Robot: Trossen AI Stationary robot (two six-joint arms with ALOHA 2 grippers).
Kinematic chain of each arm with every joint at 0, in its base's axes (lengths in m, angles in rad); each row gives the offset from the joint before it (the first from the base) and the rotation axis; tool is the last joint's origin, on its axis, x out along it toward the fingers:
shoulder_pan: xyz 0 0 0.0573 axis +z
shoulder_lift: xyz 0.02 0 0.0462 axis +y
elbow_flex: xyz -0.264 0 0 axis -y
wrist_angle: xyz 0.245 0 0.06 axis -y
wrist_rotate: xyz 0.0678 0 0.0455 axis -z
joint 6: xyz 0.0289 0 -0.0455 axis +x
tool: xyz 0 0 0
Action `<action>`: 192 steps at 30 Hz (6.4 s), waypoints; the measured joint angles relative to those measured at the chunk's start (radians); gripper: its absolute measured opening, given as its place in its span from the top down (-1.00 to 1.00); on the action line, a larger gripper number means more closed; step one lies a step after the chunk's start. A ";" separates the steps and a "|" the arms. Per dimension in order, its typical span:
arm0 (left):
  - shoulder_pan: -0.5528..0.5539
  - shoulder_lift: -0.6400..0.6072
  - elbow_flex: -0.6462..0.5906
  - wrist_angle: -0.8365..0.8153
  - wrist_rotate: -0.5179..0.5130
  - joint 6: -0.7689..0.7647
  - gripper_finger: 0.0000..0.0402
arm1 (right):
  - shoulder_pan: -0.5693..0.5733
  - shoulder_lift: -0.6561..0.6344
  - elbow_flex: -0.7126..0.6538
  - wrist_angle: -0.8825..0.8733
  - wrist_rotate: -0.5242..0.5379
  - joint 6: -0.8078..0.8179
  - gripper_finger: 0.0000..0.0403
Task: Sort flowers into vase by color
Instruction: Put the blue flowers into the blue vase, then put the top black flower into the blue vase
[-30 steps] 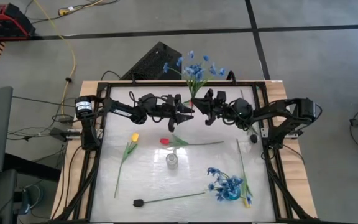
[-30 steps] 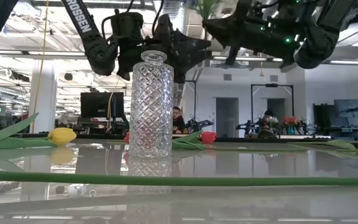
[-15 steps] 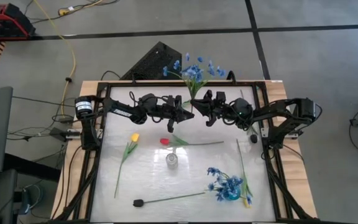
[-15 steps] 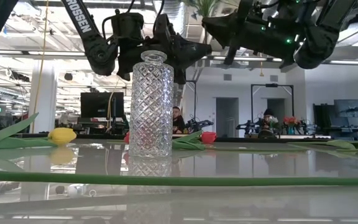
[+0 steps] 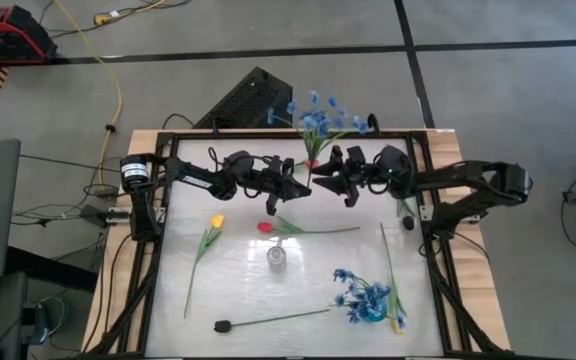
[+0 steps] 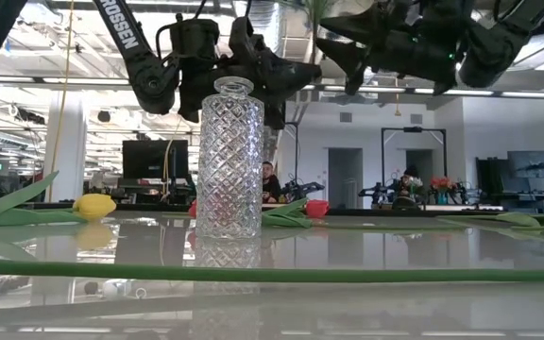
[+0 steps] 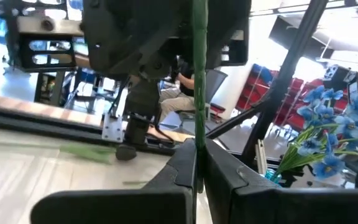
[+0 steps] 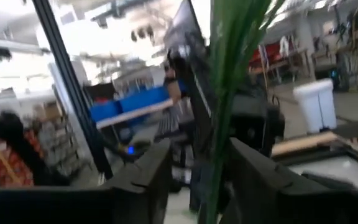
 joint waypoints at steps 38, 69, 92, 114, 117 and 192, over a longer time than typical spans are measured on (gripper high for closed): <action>0.007 -0.005 -0.001 -0.211 0.032 0.016 0.51 | 0.030 -0.093 0.000 -0.339 0.143 -0.047 0.85; -0.020 -0.409 -0.423 -0.199 -0.285 0.083 0.28 | 1.281 -0.691 0.000 -1.486 1.584 0.469 0.85; -0.086 -0.408 -0.422 -0.199 -0.464 -0.040 0.28 | 1.818 -0.324 -0.001 -1.222 1.840 0.454 0.85; -0.102 -0.408 -0.422 -0.196 -0.488 -0.066 0.28 | 1.754 -0.007 0.000 -0.582 1.915 0.056 0.84; -0.103 -0.408 -0.422 -0.196 -0.488 -0.063 0.28 | 1.753 -0.003 0.000 -0.582 1.914 0.060 0.83; -0.100 -0.407 -0.422 -0.271 -0.470 0.067 0.28 | 1.162 -0.473 0.000 -1.729 0.524 0.661 0.29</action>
